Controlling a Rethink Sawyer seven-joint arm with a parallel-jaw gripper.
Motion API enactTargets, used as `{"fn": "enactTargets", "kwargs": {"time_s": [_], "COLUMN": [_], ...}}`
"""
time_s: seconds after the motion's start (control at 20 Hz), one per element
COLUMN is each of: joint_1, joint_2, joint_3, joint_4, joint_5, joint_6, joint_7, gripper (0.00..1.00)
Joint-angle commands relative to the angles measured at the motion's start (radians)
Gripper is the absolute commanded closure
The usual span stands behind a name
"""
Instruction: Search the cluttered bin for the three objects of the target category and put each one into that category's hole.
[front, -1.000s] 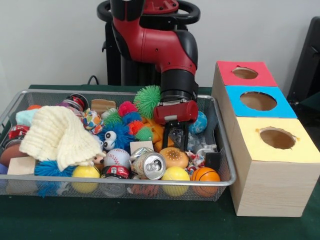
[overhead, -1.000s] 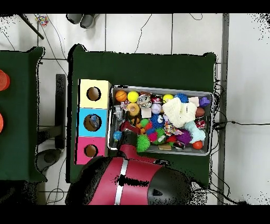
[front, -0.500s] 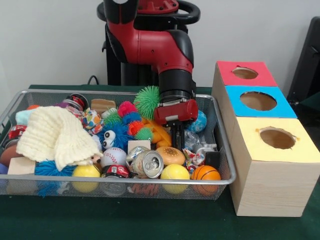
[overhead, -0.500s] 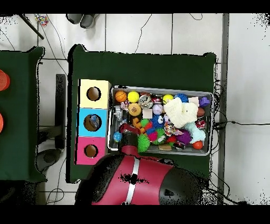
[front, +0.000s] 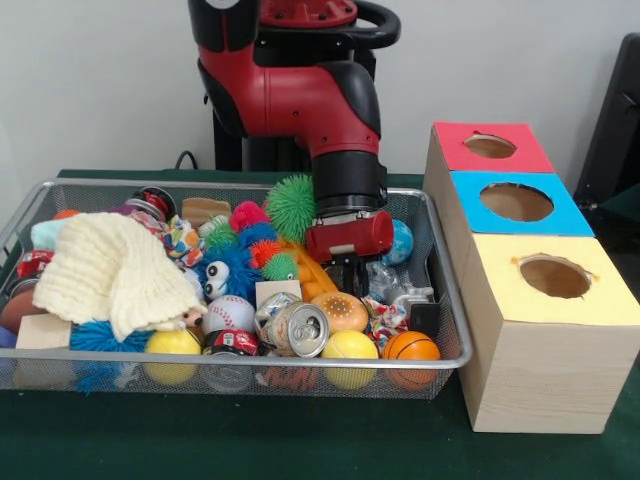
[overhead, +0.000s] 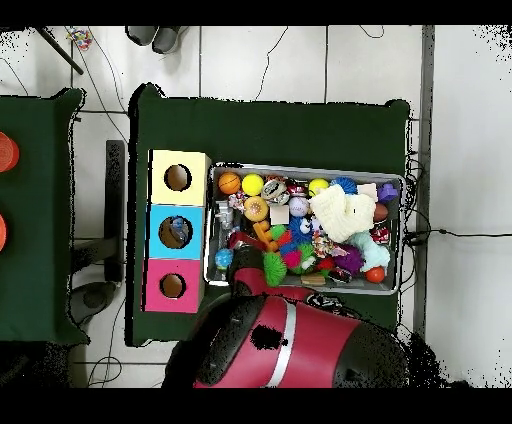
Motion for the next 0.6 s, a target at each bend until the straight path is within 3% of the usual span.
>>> {"fn": "enactTargets", "kwargs": {"time_s": [0.05,0.15,0.25,0.4,0.6], "joint_1": [-0.076,-0.095,-0.16,-0.208,-0.178], "joint_2": [0.018,-0.112,-0.236,-0.267,-0.287], "joint_3": [0.074,0.071,0.117,0.159,0.142], "joint_4": [0.085,0.099,0.062,-0.049,-0.154], "joint_5": [-0.051,-0.028,-0.035,-0.005,0.027], "joint_6": [0.472,0.523,0.669,0.817,0.974], "joint_7": [0.07,0.062,0.02,-0.039,-0.077], "gripper": [1.0,1.0,1.0,1.0,1.0]}}
